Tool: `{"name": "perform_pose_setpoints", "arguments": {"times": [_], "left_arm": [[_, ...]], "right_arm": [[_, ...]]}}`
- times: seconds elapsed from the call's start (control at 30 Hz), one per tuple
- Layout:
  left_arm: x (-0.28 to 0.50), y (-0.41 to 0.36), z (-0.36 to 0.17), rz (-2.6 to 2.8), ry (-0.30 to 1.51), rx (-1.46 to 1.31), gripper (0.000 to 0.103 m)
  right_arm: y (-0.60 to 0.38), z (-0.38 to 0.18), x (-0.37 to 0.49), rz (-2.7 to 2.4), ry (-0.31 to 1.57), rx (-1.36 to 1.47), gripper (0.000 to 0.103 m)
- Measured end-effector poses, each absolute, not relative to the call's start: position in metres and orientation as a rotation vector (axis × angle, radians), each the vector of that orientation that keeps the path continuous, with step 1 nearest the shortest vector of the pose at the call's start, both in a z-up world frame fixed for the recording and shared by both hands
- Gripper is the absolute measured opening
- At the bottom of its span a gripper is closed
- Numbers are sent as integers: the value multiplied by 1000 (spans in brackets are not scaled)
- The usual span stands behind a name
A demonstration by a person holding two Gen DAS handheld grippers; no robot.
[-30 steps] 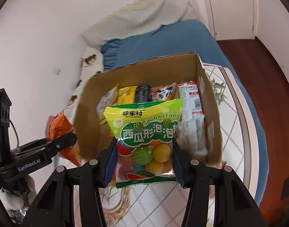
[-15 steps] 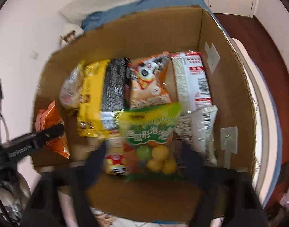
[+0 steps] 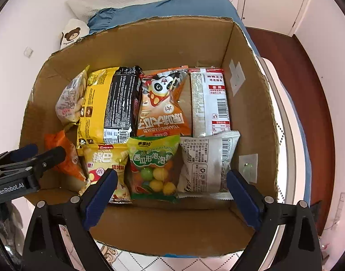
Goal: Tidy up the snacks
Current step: 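Carry both bags into the box and open both tools, then grasp the round yellow candy with left tool while right tool grasps clear bread bag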
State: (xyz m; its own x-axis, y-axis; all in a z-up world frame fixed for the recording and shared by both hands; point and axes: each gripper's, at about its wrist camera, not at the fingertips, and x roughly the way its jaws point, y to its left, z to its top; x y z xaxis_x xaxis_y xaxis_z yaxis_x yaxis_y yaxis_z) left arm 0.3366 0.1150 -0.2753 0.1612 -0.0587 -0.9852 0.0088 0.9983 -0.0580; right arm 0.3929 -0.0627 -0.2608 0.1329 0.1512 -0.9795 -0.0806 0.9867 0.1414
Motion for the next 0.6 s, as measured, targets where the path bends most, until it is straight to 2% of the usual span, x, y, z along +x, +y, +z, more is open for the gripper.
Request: {"name": "perform_pose_setpoints", "arguments": {"times": [0.37,0.6], "left_arm": [[314,119,-256,-47,1360,-57,98],[279,121,-225,-50,1264,-44,98]], "right_arm": [[-70,-239,378,164,1393,56,99],[-74,-219,352,159,1320,12,99]]}}
